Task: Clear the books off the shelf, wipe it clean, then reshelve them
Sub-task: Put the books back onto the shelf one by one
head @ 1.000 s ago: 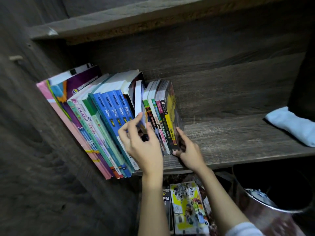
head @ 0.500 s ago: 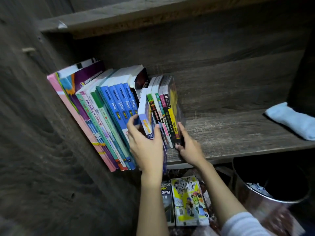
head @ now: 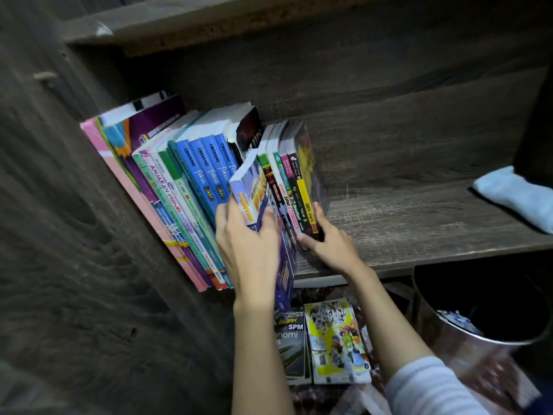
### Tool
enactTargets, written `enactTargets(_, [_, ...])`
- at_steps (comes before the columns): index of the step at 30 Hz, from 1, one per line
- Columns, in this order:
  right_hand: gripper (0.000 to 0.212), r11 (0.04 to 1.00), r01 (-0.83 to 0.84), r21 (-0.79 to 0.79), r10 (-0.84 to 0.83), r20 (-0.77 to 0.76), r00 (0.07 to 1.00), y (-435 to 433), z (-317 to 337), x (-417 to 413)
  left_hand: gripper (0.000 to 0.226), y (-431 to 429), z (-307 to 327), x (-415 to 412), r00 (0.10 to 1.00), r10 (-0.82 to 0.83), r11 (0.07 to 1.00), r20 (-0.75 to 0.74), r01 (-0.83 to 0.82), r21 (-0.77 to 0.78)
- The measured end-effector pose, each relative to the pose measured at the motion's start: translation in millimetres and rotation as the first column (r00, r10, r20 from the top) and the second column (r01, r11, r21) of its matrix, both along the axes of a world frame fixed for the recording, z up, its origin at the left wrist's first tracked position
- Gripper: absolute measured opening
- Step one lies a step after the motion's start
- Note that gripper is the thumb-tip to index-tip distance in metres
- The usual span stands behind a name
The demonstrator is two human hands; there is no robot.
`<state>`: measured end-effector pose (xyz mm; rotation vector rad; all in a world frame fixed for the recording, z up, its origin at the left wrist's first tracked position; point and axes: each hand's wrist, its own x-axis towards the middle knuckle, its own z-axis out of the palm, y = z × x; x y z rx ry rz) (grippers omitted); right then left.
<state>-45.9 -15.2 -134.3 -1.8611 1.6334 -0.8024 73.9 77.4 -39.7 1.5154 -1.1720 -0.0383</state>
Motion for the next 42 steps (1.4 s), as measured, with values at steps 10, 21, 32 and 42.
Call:
enactTargets(10, [0.065,0.994,0.064,-0.086,-0.057,0.085,0.995,4.5,-9.9,1.2,0.015,31.9,27.7,25.3,0.997,-0.069,0.997,-0.029,0.068,-0.037])
enactTargets(21, [0.059,0.966,0.159,-0.205,-0.091,0.309,0.947,18.0,-10.3,0.9,0.018,39.9,37.8,23.6,0.983,-0.127,0.99,-0.133,0.117,-0.077])
enactTargets(32, [0.056,0.968,0.143,-0.207,-0.094,0.227,0.969,30.5,-1.9,-8.5,0.016,29.0,39.0,-1.6,0.988,-0.147,0.971,0.036,0.151,-0.185])
enactTargets(42, [0.056,0.967,0.133,-0.217,-0.11,0.113,0.987,27.9,-3.9,-11.1,0.014,-20.4,43.1,-18.0,0.994,-0.043,0.973,0.098,0.064,-0.221])
